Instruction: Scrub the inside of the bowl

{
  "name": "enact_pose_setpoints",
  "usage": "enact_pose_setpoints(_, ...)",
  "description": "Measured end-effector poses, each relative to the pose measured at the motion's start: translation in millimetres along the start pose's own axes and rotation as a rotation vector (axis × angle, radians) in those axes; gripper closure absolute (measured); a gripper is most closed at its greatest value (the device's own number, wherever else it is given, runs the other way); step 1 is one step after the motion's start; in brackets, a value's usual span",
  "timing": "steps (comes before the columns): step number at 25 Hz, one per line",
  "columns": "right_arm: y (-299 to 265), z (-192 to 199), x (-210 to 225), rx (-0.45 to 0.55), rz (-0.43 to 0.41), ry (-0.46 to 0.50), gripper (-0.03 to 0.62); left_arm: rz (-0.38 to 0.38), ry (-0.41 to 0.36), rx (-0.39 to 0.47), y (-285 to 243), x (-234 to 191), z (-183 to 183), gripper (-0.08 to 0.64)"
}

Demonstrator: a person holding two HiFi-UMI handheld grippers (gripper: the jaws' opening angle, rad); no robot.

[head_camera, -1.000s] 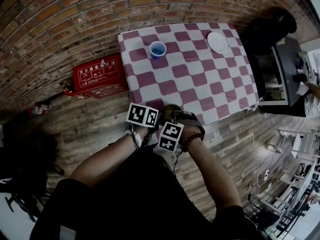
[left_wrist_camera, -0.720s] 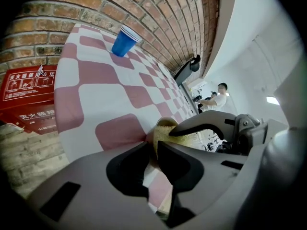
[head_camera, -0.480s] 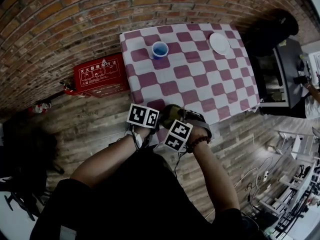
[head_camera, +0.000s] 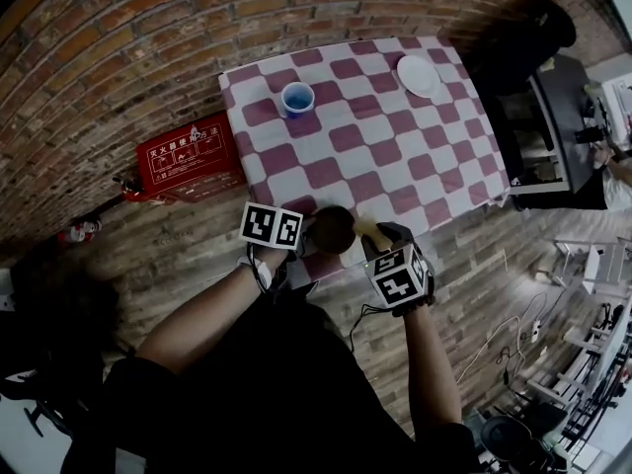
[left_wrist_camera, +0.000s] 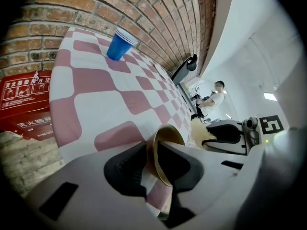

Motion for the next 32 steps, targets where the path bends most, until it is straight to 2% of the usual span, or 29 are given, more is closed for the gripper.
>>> enact_pose_setpoints(3,6.5,6.4,-0.5,0.064,-0.025,-0.133,0.437,-0.015,-0.032,-0.033,-6.6,2.2,-0.4,0.492)
enact_pose_setpoints(6,11.6,10.8,-4.0,0.126,-0.057,-0.242,0.437,-0.062,-0.069,-0.061,-12.4,-0.8,1.6,0.494)
enact_pose_setpoints(9,15.9,15.9,-10.9,0.151,-0.068,-0.271,0.437,-0.092,-0.077,-0.072,-15.9,-1.7,3.8,0.497)
enact_pose_setpoints(15,14.7,13.2,-27.9,0.164,-0.032,-0.186,0.437,-0.100,-0.119,-0.083,-18.1,6.3,7.9,0.531)
enact_pose_setpoints(20,0.5,-17.0,-26.1,0.127,0.065,0.068,0.437,-0.135,-0.232,-0.132,-20.3,19.8,13.0,0.532)
enact_pose_setpoints(23,-12.5,-27.1,-25.2,0.081,0.082,0.181,0.437,-0.145,-0.259,-0.150,-21.0,23.3,13.9,0.532)
enact_pose_setpoints(26,-18.7,-24.0,-24.7,0.024,0.111,0.299,0.437,-0.157,-0.238,-0.144,-19.8,19.4,11.9,0.532)
enact_pose_setpoints(28,-18.8,-15.7,-23.8,-0.014,0.122,0.342,0.437,-0.162,-0.181,-0.115,-17.0,12.5,7.0,0.531)
enact_pose_setpoints(30,-17.3,-7.2,-27.7,-0.033,0.096,0.336,0.437,-0.167,-0.118,-0.080,-13.2,4.8,1.7,0.531)
enact_pose_setpoints(32,-15.1,-1.2,-37.7,-0.034,0.044,0.294,0.437,-0.174,-0.089,-0.056,-10.5,0.3,-1.6,0.529)
Point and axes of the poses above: the fingertips, and each gripper's own axes: y backward along the fingers, x to its right, z out of its underside, the point moved 3 cm from there along y, backward along the fingers, and after that the axes turned 1 degree about -x, right-handed, at the moved point
